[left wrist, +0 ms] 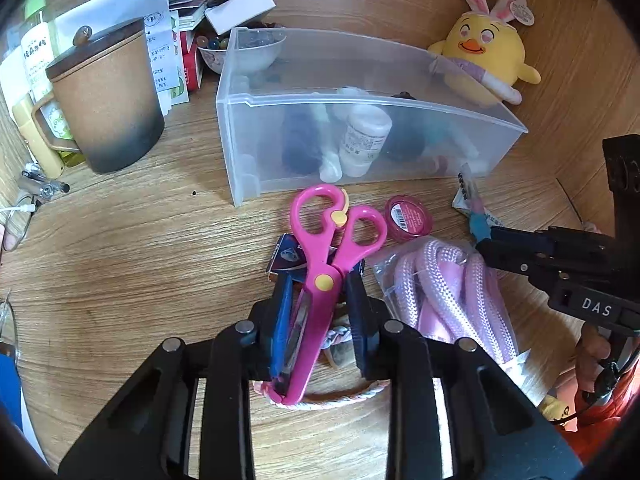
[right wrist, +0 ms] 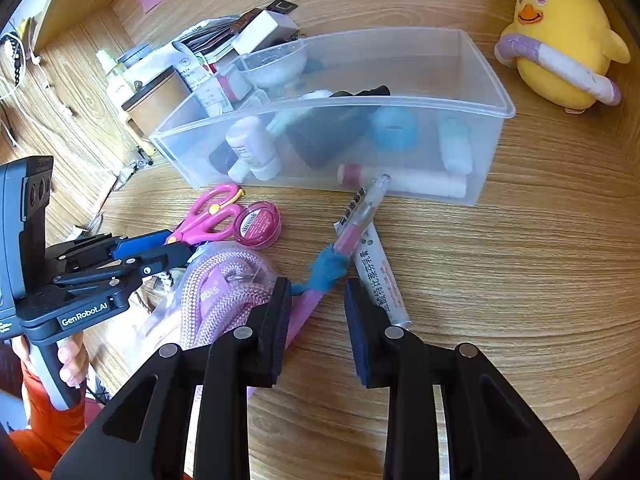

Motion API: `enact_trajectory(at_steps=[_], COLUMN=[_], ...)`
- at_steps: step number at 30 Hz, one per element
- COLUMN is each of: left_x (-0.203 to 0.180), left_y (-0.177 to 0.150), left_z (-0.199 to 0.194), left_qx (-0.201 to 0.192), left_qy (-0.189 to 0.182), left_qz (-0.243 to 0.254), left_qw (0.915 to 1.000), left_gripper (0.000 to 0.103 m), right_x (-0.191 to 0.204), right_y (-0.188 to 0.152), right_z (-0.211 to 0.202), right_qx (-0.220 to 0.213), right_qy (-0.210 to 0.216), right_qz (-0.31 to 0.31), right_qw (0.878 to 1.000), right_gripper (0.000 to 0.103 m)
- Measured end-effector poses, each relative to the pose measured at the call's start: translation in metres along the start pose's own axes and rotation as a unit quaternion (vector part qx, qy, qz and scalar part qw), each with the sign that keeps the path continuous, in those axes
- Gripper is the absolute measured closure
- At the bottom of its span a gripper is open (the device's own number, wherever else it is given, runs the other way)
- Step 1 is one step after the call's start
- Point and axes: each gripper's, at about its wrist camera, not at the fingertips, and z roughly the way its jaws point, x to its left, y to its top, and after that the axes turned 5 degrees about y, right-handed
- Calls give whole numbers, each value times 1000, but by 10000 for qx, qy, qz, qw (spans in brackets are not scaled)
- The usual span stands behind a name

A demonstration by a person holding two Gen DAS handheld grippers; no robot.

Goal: Organize objects
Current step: 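Grasp the pink scissors with left gripper while right grasps the pink toothbrush, then carry both held items into the clear box and open both grippers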

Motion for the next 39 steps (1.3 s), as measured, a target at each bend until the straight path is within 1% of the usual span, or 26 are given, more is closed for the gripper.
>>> enact_trajectory(at_steps=[2, 5, 8, 10, 15, 20, 25, 28, 33, 36, 39], left_x=[-2, -5, -5, -3, 0, 4, 6, 7, 10, 12, 12], left_y=[-2, -5, -7, -8, -8, -7, 2, 9, 28, 40, 52], left_z=[-2, -9, -16, -22, -38, -56, -69, -74, -73, -70, -67], left_qx=[-45, -144, -208, -280, -481, -725, -966, -1099, -1212, -1245, -1255], left_qy=[-4, 158, 154, 181, 266, 238, 199, 200, 129, 139, 155], left_qz=[31, 118, 118, 103, -15, -133, -222, -248, -325, -328, -315], left_qw=[10000, 9997, 9996, 9994, 9985, 9970, 9949, 9934, 9920, 9916, 9915], left_gripper=[85, 85, 85, 85, 85, 85, 85, 85, 85, 85, 85], right_x=[1, 1, 3, 3, 0, -1, -2, 0, 1, 5, 8], right_y=[0, -2, -6, -11, -23, -24, -16, -12, -12, -12, -8], right_z=[1, -1, -7, -12, -23, -27, -16, -13, -13, -22, -41], right_qx=[-6, -41, -42, 4, 159, 214, 286, 225, 105, 34, -208], right_qy=[22, -19, -141, -245, -485, -518, -470, -515, -626, -602, -633], right_qz=[-20, -67, -184, -294, -579, -717, -726, -773, -884, -966, -1065], right_qw=[10000, 10000, 9997, 9993, 9970, 9959, 9958, 9954, 9941, 9935, 9921], right_gripper=[80, 81, 85, 93, 93, 93, 91, 89, 90, 91, 91])
